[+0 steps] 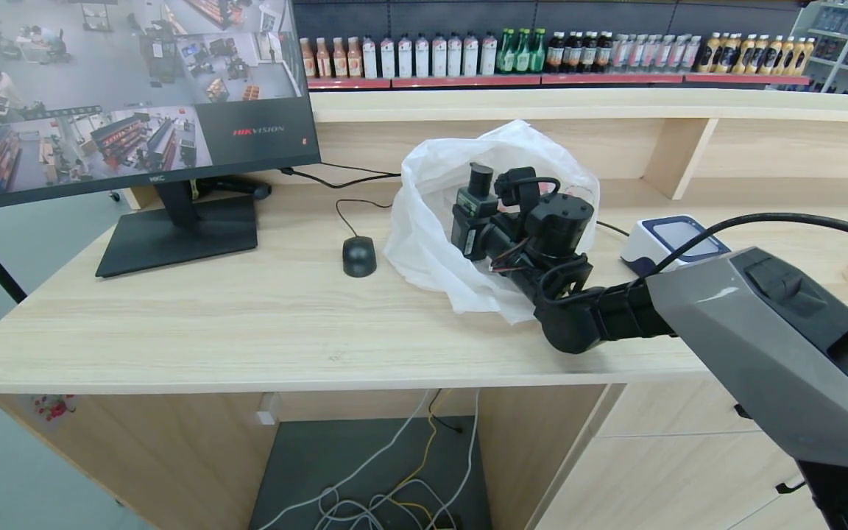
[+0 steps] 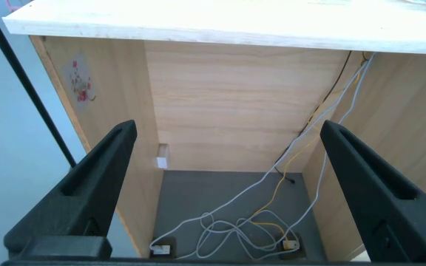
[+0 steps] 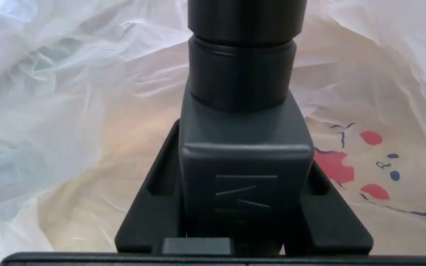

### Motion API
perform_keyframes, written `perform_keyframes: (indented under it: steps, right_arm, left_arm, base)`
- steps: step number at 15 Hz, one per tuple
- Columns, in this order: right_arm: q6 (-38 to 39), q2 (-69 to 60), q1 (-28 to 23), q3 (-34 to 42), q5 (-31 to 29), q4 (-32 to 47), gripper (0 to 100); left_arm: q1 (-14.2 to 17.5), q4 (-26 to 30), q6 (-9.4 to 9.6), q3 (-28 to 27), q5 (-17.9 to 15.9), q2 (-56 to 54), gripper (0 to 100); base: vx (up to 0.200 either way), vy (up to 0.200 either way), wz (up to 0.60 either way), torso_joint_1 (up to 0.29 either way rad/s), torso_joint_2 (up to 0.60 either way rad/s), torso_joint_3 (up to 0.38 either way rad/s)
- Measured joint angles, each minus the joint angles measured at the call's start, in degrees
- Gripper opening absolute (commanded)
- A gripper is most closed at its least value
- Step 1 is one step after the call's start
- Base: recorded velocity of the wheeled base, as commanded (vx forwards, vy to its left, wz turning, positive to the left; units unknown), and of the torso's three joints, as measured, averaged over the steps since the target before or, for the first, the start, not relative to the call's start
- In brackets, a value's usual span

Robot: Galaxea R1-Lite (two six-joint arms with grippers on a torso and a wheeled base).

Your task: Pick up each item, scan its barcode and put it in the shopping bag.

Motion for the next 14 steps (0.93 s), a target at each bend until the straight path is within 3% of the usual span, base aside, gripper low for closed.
perform_keyframes:
  steps: [8, 9, 14]
  right_arm:
    - [-0.30, 0.02, -0.22, 0.13, -0.10, 0.12, 0]
    - [-0.41, 0.05, -0.22, -0.15, 0.01, 0.37, 100]
    - [-0.46, 0.52, -0.76, -1.72, 0.99, -1.37, 100]
  left_arm:
    - [0.00, 0.00, 0.00, 0.00, 0.02, 0.00, 100]
    - [0.00, 0.00, 0.00, 0.00, 0.02, 0.00, 100]
    - [-0.04, 0.00, 0.00, 0.00, 0.00, 0.00, 100]
  base:
    - [0.000, 0.000, 0.00, 0.000, 0.00, 0.000]
    - [0.000, 0.000, 0.00, 0.000, 0.00, 0.000]
    - [0.000, 0.000, 0.00, 0.000, 0.00, 0.000]
